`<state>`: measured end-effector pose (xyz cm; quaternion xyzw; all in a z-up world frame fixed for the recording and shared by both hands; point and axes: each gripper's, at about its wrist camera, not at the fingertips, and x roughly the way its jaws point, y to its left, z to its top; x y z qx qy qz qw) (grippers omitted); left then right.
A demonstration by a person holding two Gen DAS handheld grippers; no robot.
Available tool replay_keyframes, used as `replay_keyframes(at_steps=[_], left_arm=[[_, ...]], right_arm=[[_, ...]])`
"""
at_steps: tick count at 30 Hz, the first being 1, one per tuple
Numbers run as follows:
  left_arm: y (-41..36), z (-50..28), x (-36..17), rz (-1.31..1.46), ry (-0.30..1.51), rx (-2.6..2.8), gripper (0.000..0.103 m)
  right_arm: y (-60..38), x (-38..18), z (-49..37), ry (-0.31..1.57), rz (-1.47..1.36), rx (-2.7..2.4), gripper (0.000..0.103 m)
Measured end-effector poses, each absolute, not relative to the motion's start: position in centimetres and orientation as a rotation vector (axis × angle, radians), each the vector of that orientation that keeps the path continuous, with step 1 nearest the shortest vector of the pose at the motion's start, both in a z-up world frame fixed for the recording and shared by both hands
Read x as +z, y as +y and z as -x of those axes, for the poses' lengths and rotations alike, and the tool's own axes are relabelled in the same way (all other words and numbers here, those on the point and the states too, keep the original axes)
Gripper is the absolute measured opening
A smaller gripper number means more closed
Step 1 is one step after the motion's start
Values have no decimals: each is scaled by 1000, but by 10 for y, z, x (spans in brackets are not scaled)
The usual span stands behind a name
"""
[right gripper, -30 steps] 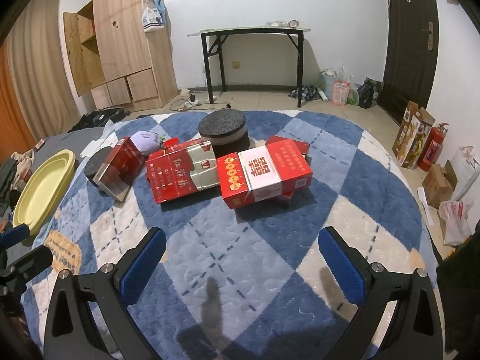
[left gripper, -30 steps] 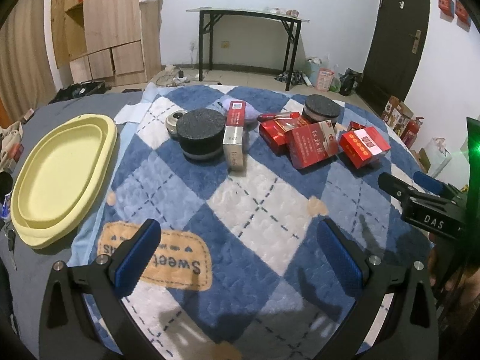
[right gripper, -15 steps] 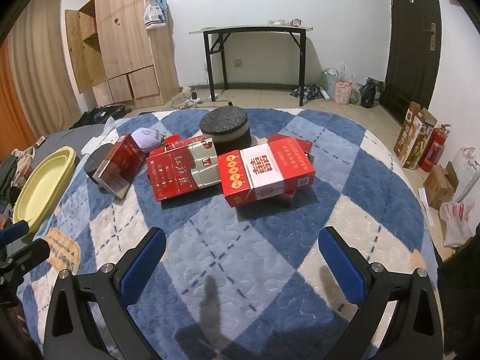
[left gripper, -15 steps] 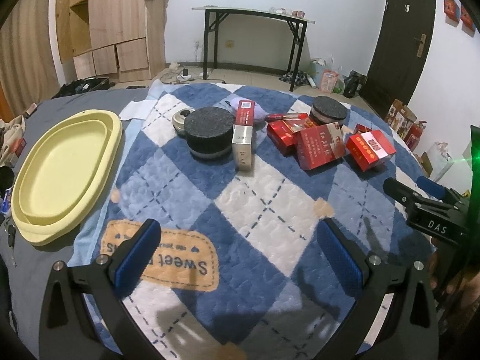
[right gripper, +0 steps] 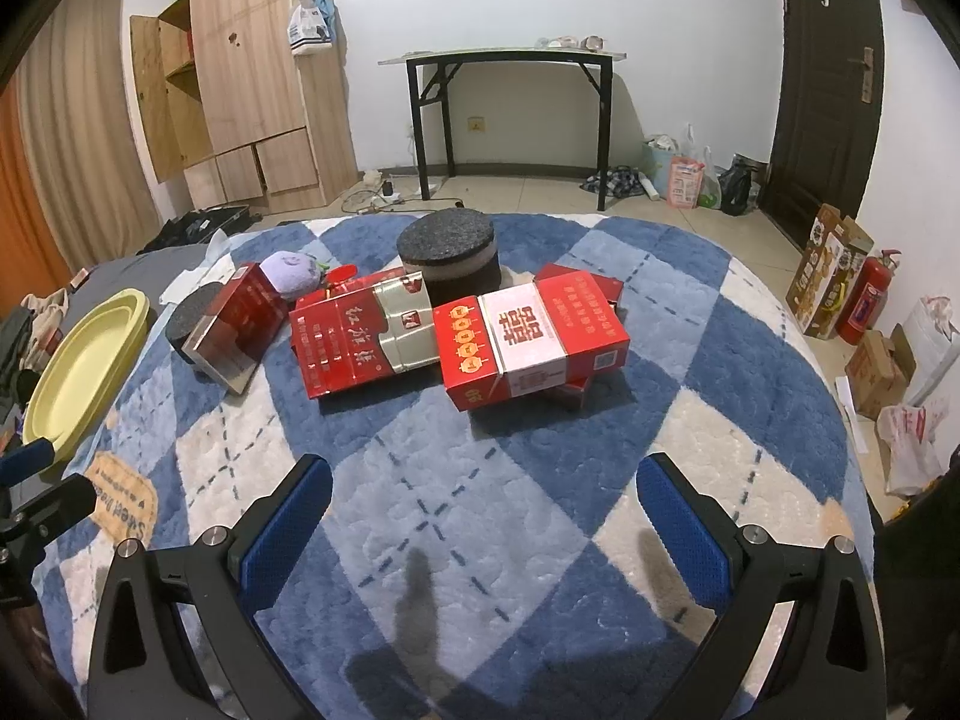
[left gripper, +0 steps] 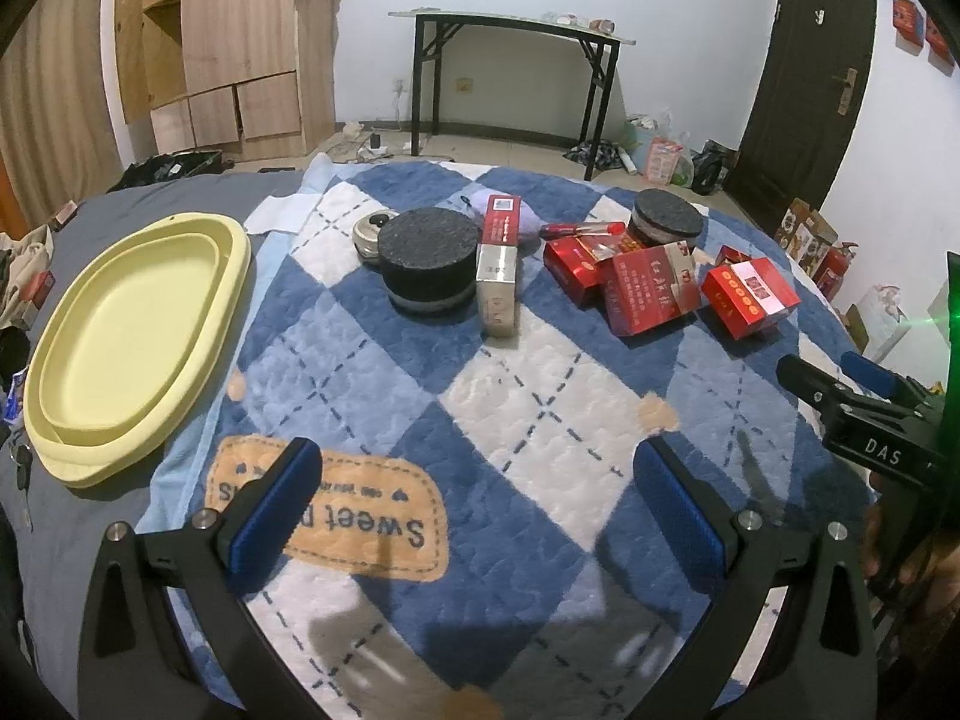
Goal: Organize rigid objects
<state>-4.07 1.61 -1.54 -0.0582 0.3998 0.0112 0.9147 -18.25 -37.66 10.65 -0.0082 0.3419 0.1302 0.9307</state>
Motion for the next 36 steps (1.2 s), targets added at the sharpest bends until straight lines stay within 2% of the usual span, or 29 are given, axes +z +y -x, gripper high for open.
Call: replay_keyframes(at_steps=[9, 14, 19, 29, 36], left_arm=[[42, 9, 0, 100, 897, 5, 103], [46, -14, 14, -145, 873, -45, 103], [49, -43, -15, -302, 896, -89, 103], [47, -88, -59, -357, 891, -144, 103], [50, -113, -71, -275, 888, -139, 103]], right_arm=[[-378, 104, 181, 679, 83, 248, 103], [-381, 102, 168, 681, 91, 250, 103], [-378, 106, 154, 644, 142, 262, 103], [-370, 95, 127, 619, 174, 328, 103], [-376, 90, 112, 626, 138, 353, 103]])
